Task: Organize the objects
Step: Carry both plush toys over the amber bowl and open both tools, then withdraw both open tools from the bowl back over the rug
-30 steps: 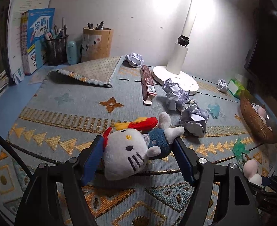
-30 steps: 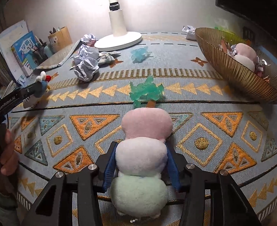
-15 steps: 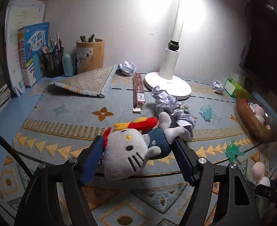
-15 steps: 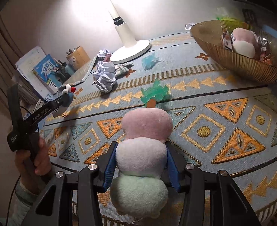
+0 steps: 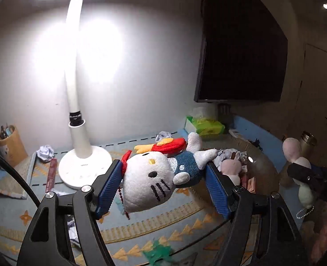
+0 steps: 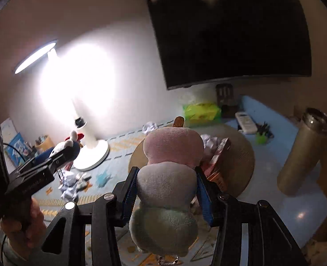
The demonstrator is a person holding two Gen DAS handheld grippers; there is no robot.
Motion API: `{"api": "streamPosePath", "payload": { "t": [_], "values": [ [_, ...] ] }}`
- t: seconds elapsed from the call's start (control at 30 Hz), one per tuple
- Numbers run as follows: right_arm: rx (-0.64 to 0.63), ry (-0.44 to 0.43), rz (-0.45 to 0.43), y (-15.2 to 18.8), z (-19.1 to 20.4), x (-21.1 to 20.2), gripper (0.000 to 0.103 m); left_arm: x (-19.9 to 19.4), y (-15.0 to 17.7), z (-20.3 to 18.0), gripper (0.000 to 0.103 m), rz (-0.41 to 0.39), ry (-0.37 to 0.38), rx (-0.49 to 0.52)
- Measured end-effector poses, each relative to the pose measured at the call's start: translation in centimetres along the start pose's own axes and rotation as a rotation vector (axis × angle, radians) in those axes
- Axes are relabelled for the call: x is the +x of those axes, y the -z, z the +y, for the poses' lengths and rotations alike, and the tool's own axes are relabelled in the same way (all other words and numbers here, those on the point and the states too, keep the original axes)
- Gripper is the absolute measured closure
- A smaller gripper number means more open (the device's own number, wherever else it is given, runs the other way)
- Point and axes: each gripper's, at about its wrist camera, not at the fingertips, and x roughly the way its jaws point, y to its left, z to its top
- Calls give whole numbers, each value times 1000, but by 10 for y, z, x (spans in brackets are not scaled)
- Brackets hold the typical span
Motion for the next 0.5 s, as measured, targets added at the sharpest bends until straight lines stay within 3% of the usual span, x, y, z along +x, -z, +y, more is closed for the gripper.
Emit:
{"api": "streamPosePath", "payload": {
  "t": [0.13,0.23,0.27,0.33,0.4,0.5],
  "values": [
    [60,81,-10,-35,-34,27,55,30,-16,-26,27,-52,95,-4],
    [65,116,13,-46,-47,54,55,59,-18,-39,2,-39,131,-12],
    [76,122,17,-46,-53,61,51,68,-16,-41,1,-31,129,-19],
    [90,148,39,-45,-63,77,30,88,-12,-45,1,23,126,-14],
    [115,151,55,-41,-75,86,28,99,-5,-46,1,66,115,-8],
    [128,152,74,-35,-86,87,28,94,4,-39,1,69,76,4]
  ]
}}
